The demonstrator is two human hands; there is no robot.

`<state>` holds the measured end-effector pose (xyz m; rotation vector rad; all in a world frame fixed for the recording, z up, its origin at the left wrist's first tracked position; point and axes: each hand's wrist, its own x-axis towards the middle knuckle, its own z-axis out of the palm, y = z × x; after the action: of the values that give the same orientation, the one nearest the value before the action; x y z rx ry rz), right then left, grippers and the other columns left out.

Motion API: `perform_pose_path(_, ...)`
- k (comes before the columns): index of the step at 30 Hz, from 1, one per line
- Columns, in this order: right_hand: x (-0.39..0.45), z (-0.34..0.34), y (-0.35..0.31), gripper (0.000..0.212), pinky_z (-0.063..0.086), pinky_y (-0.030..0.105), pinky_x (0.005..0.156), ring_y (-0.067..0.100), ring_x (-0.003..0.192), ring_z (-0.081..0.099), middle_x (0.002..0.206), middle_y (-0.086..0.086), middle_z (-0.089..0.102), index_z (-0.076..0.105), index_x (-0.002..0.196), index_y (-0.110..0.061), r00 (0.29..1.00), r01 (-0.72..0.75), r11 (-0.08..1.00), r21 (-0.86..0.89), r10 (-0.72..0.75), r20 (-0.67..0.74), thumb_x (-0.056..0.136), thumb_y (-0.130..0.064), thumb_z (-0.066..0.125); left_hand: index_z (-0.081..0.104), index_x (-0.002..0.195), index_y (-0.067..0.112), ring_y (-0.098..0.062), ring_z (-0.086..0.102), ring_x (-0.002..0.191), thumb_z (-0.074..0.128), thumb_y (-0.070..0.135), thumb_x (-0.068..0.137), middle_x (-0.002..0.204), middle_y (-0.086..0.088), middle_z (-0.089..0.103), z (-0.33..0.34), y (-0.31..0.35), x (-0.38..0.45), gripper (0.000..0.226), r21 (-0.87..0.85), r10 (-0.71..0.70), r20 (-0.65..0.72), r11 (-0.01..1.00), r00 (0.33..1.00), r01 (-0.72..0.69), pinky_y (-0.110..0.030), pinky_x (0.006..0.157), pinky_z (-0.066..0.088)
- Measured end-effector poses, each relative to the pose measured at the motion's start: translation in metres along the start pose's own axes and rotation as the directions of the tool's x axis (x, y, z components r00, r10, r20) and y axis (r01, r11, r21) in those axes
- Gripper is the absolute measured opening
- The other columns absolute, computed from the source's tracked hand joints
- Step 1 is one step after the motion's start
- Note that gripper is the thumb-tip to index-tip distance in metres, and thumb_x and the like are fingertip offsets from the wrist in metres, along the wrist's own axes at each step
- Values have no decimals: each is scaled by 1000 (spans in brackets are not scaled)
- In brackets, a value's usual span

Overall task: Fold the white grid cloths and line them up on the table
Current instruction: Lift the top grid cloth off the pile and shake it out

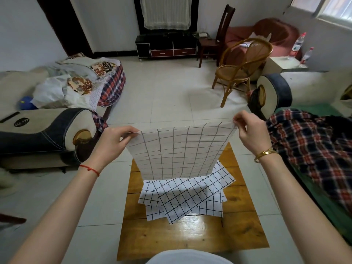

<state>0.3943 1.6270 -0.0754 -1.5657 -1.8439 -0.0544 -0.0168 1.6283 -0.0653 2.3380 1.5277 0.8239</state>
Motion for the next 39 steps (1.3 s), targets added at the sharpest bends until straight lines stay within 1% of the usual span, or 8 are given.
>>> perform_pose_path(2, -3, -4, -1, 6, 54, 40, 68, 19, 77, 58, 87, 6, 63, 60, 96, -10, 1000, 19, 1000, 19, -19, 1, 90, -8, 59, 69, 103, 30, 13, 59, 85, 65, 12, 90, 91, 31, 59, -4, 1, -7, 23, -5, -9, 31, 1000, 999, 9, -11, 74, 45)
perform_pose_path(7, -17, -10, -5, 6, 54, 40, 69, 18, 77, 59, 86, 4, 63, 61, 95, -10, 998, 55, 997, 60, -56, 11, 89, -7, 60, 63, 101, 39, 1, 63, 87, 66, 9, 88, 90, 29, 60, -14, 10, -25, 33, -28, -10, 75, 1000, 997, 13, -22, 80, 52)
perform_pose_path(13, -37, -23, -7, 7, 52, 27, 72, 13, 77, 59, 85, -1, 63, 63, 93, -12, 998, 60, 990, 127, -63, 24, 88, -7, 62, 63, 90, 63, 4, 63, 96, 67, 11, 87, 90, 45, 61, -28, 20, -43, 52, -93, -38, 139, 994, 990, 51, -13, 81, 47)
perform_pose_path(20, -51, -42, -10, 7, 47, 12, 72, 12, 77, 60, 86, -2, 64, 66, 94, -7, 999, 46, 981, 190, -46, -2, 88, -6, 62, 62, 99, 47, -6, 65, 97, 67, 14, 86, 88, 38, 64, -32, 32, -49, 36, -171, -33, 171, 983, 985, 63, -25, 87, 52)
perform_pose_path(23, -53, -47, -10, 7, 49, 16, 73, 14, 77, 61, 86, 0, 66, 67, 94, -7, 1000, 29, 978, 204, -28, -6, 89, -7, 62, 66, 96, 52, -10, 66, 95, 66, 22, 85, 93, 24, 69, -33, 34, -49, 32, -212, -37, 178, 974, 983, 75, -30, 84, 54)
perform_pose_path(31, -51, -42, 0, 9, 53, 27, 75, 16, 79, 62, 88, 1, 66, 67, 96, -7, 1000, -19, 974, 224, 19, 5, 90, -8, 61, 64, 100, 43, 0, 63, 95, 63, 18, 88, 97, 22, 69, -26, 29, -33, 28, -237, -70, 229, 963, 971, 125, -21, 84, 51)
perform_pose_path(36, -42, -16, 12, 9, 45, 11, 71, 12, 77, 58, 86, -1, 64, 66, 96, -8, 995, -93, 978, 187, 87, 40, 91, -10, 59, 69, 106, 28, -7, 66, 94, 61, 21, 90, 99, 8, 71, -1, 8, -13, 19, -194, -87, 249, 971, 965, 137, -32, 84, 54)
perform_pose_path(39, -36, 11, 26, 7, 40, 7, 64, 11, 71, 53, 83, -1, 63, 66, 91, -10, 986, -157, 976, 152, 147, 76, 90, -10, 59, 66, 103, 37, -10, 66, 94, 61, 20, 92, 101, 8, 71, 23, -7, -2, 21, -187, -101, 276, 970, 956, 156, -34, 86, 54)
